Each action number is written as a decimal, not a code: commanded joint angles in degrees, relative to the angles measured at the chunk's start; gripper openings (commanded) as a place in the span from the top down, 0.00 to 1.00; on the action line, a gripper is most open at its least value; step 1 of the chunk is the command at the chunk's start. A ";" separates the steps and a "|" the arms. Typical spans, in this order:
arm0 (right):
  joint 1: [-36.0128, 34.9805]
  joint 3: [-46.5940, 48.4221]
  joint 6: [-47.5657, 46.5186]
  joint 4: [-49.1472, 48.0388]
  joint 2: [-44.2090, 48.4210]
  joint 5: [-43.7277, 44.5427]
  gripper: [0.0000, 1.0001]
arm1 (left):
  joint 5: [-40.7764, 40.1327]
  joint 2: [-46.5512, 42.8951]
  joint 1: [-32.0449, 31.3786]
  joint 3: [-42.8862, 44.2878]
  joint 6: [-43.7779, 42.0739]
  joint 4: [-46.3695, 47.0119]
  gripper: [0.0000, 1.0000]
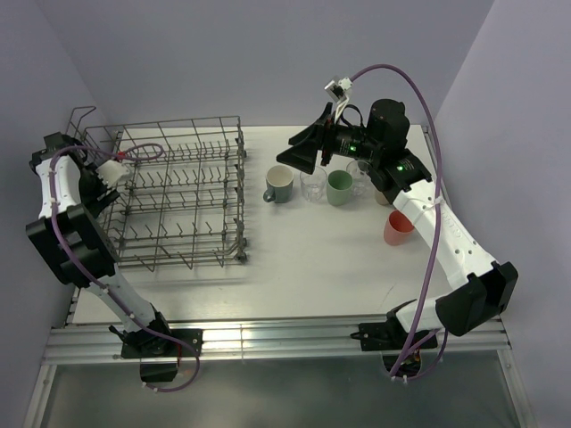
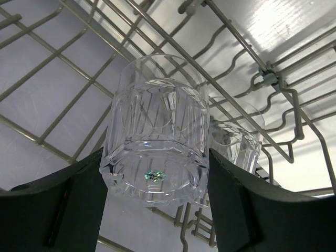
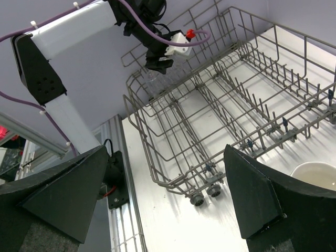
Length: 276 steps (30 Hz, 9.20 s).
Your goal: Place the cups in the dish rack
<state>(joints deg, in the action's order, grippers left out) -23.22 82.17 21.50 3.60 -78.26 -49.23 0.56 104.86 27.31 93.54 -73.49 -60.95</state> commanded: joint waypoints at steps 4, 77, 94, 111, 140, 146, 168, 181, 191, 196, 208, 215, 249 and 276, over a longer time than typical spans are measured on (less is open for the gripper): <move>-0.16 0.36 -0.75 -1.14 -0.23 -0.51 0.01 | 2.87 0.34 0.20 0.77 -0.07 -5.32 0.95; 4.41 34.20 -52.17 47.92 -44.70 43.43 0.39 | 55.08 -42.37 -11.40 -14.52 50.47 23.07 0.01; 4.41 35.51 -50.68 46.77 -50.67 40.53 0.51 | 52.97 -44.30 -11.40 -17.51 49.41 21.49 0.01; 6.79 42.45 -42.24 40.97 -33.56 34.47 1.00 | 51.83 -44.57 -11.49 -17.87 55.65 23.94 0.03; -23.79 -33.56 -83.90 -49.10 23.59 24.45 1.00 | 84.52 -42.98 -24.93 -23.31 123.23 59.63 0.01; -28.71 -37.78 -86.09 -50.97 26.31 21.38 1.00 | 80.31 -45.44 -32.48 -27.17 129.01 65.15 0.01; -35.14 -40.42 -90.05 -45.70 27.90 17.24 1.00 | 76.09 -47.47 -42.34 -30.96 139.59 78.00 0.01; -35.22 -40.25 -95.41 -42.46 27.28 17.86 1.00 | 74.86 -47.11 -43.39 -32.19 133.71 70.36 0.03; -35.22 -40.25 -98.67 -40.86 25.88 19.52 1.00 | 74.68 -46.68 -44.54 -32.10 131.94 67.80 0.10; -35.22 -39.90 -98.66 -40.78 25.88 20.23 1.00 | 74.59 -46.59 -44.71 -33.77 131.94 67.80 0.11; -35.22 -40.51 -99.19 -40.77 26.05 20.32 1.00 | 74.24 -45.88 -44.71 -33.42 130.27 65.96 0.25; -35.31 -41.39 -101.91 -39.54 26.05 21.37 0.56 | 74.15 -45.97 -44.02 -32.81 129.48 66.13 0.71; -21.08 -22.59 -63.87 -6.25 17.44 44.40 0.00 | 5.51 -17.41 -7.45 7.01 51.70 10.40 1.00; -19.40 -21.53 -62.01 -4.03 16.56 44.84 0.00 | 0.50 -0.54 -2.70 4.90 43.61 21.66 1.00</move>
<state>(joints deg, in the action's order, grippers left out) -43.07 58.89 -41.41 0.49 -61.41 -4.27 1.50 104.25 24.34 97.93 -28.32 -42.61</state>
